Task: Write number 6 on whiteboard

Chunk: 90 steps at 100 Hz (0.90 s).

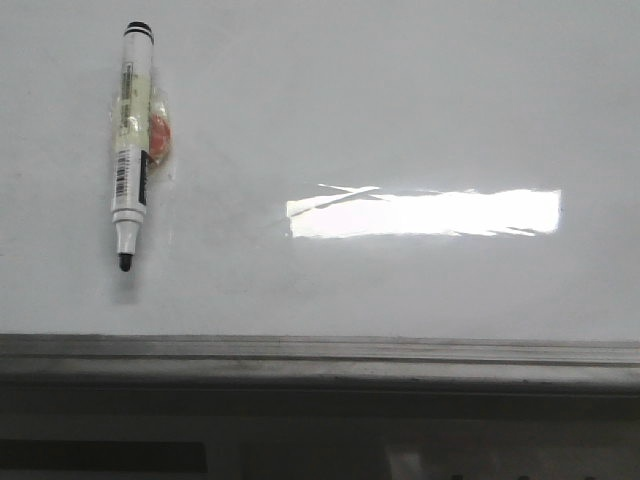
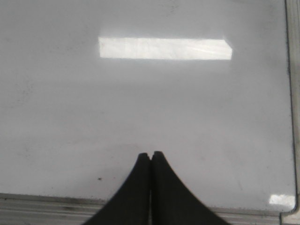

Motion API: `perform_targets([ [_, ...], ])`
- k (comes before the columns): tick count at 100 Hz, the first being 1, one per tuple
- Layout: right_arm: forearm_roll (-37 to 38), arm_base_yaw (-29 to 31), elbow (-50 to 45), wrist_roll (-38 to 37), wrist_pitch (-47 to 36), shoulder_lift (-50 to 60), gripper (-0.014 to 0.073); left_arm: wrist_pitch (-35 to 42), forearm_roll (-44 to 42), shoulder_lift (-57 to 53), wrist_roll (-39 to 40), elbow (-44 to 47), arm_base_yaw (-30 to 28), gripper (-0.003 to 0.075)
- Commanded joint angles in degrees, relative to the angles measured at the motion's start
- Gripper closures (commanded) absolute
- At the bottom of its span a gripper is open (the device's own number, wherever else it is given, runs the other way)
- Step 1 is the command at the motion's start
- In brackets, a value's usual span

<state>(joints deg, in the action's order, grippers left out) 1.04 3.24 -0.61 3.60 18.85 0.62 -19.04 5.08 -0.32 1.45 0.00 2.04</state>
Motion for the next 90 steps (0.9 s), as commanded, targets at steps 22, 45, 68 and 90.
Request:
perform_targets([
  [22, 1.8, 0.2, -0.9, 0.3, -1.0, 0.9, 0.0657, 5.0, -1.4, -1.6, 0.0, 1.3, 0.5, 0.0741],
  [45, 1.7, 0.2, -0.9, 0.3, -4.1, 0.9, 0.0657, 8.1, -1.2, -1.6, 0.0, 1.3, 0.5, 0.0741],
  [68, -0.1, 0.2, -0.9, 0.3, -13.3, 0.9, 0.0657, 9.1, -1.2, -1.6, 0.0, 1.3, 0.5, 0.0741],
  [90, -1.0, 0.2, -0.9, 0.3, -18.3, 0.9, 0.0657, 14.3, 1.2, -1.6, 0.0, 1.3, 0.5, 0.0741],
])
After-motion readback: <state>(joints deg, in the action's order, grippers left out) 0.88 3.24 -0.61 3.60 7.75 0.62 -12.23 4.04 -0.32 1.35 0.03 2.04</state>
